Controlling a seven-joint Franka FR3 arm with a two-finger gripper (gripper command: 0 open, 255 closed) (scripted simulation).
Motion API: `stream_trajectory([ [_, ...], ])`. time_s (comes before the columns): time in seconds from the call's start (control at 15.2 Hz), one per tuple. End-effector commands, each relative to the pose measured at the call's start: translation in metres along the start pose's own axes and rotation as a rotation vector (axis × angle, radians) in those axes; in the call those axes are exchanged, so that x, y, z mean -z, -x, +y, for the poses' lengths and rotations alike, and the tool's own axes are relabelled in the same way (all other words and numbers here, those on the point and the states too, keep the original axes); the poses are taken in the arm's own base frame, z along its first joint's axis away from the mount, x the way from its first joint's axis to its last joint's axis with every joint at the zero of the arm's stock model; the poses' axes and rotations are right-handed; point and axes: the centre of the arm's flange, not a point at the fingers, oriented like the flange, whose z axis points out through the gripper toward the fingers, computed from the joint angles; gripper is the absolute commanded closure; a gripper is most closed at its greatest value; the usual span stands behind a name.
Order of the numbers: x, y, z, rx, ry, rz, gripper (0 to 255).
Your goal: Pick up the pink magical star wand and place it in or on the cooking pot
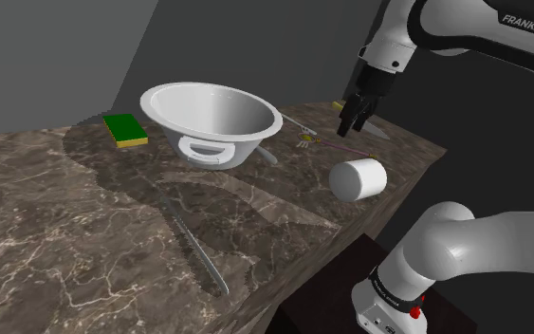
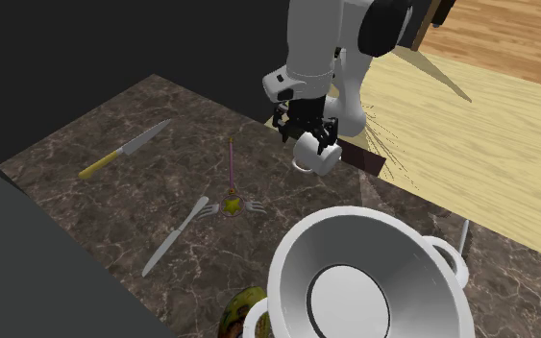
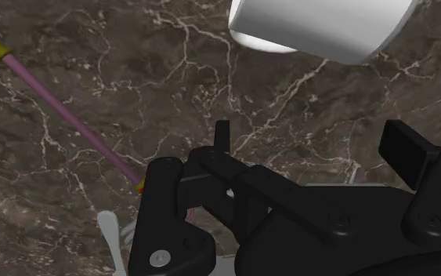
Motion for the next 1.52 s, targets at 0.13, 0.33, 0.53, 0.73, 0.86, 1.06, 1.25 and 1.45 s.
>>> stream_trajectory([
  [0.13,-0.011,-0.002,0.023,0.073,0.006,0.004,0],
  [0.33,-0.028,-0.008,0.057,0.183,0.015,0.011,0],
  [0.53,-0.044,-0.017,0.09,0.293,0.024,0.018,0],
  [0.73,-0.06,-0.031,0.122,0.402,0.032,0.024,0],
  [0.86,-0.07,-0.042,0.143,0.476,0.038,0.029,0],
  [1.06,-0.085,-0.061,0.173,0.585,0.047,0.035,0],
  [1.25,-0.099,-0.066,0.179,0.609,0.049,0.037,0],
  [1.45,-0.115,-0.067,0.179,0.609,0.049,0.037,0],
])
